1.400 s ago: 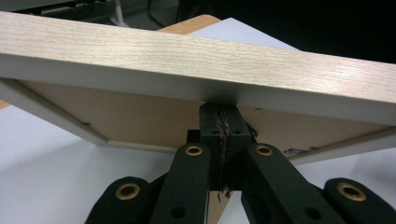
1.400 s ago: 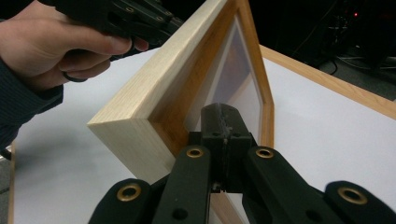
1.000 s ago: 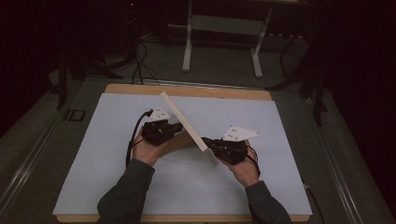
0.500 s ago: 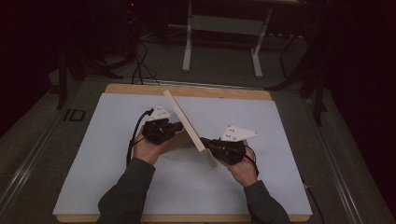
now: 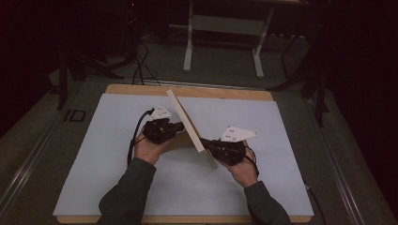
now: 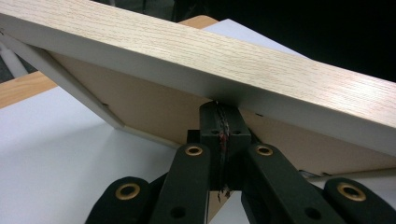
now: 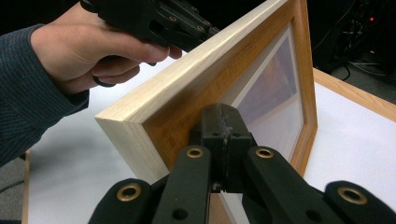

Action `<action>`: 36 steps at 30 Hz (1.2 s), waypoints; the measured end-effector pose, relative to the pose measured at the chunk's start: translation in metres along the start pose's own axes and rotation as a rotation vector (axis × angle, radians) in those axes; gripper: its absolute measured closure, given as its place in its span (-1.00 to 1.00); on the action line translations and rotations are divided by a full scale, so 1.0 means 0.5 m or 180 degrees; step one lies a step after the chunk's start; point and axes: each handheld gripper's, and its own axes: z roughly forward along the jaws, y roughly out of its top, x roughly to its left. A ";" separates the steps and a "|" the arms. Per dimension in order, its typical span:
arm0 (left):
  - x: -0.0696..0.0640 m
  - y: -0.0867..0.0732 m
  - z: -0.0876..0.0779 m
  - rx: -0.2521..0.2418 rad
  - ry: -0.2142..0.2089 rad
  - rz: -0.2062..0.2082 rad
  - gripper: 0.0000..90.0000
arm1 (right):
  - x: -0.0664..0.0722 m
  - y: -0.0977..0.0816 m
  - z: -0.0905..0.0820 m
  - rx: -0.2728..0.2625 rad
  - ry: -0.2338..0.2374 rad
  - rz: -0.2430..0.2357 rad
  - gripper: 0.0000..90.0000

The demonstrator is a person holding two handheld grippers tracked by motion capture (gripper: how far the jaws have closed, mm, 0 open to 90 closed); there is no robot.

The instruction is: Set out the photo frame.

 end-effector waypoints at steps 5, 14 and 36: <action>0.002 0.000 0.002 -0.0005 -0.0008 -0.0016 1.00 | 0.001 0.001 0.002 -0.0002 0.0003 -0.0005 1.00; 0.005 0.001 0.004 -0.0010 -0.0024 -0.0027 1.00 | 0.003 0.004 0.005 0.0003 0.0017 -0.0020 1.00; 0.009 0.008 0.017 0.0006 -0.0028 -0.0014 1.00 | 0.013 0.015 0.016 -0.0016 0.0072 -0.0045 1.00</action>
